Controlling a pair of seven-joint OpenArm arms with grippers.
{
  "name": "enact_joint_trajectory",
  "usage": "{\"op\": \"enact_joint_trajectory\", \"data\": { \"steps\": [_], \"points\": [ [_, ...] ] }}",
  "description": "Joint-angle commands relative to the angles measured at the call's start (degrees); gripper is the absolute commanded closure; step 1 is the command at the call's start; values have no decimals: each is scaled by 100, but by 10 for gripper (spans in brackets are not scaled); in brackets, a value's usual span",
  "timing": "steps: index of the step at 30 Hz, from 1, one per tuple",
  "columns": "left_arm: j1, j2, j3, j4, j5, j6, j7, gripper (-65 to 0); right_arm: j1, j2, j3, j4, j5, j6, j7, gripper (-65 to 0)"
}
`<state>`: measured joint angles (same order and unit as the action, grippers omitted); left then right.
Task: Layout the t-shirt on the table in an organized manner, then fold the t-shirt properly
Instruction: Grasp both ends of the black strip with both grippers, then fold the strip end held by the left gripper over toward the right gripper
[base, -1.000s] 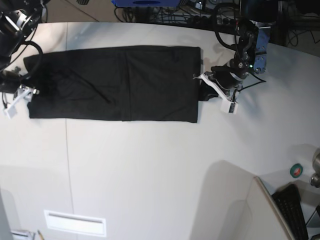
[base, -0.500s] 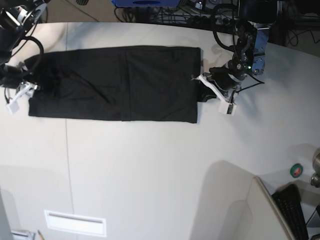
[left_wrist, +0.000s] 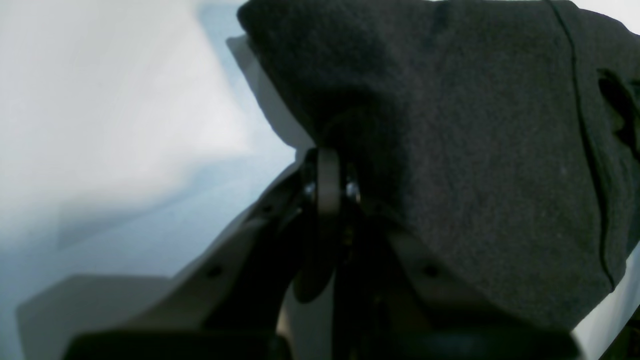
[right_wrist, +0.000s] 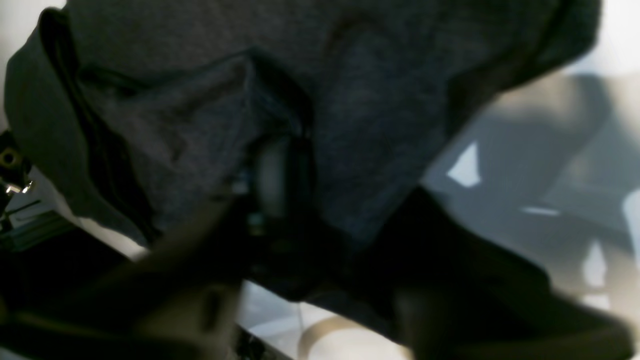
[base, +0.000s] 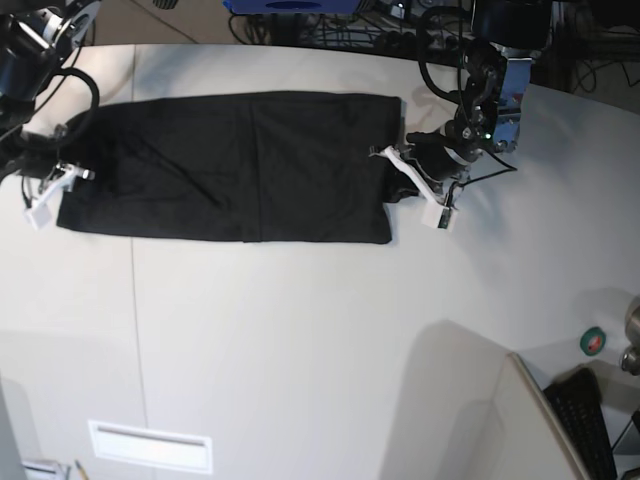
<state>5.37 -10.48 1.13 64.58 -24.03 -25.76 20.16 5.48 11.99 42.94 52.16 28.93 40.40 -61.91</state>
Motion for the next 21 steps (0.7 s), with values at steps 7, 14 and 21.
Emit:
{"op": "enact_joint_trajectory", "data": {
  "steps": [7,14,21],
  "points": [
    [-444,156,358,-422,139,48,203,0,178,133,-26,239,-893,-40,173,0],
    [-611,349,912,-519,131,48,195,0,-165,-307,-105,2401,-1631,-40,165,0],
    [-919,639,1378,-537,139,48,221,0,-464,-869,-1186,4151,-2800,-40,165,0]
  ]
}}
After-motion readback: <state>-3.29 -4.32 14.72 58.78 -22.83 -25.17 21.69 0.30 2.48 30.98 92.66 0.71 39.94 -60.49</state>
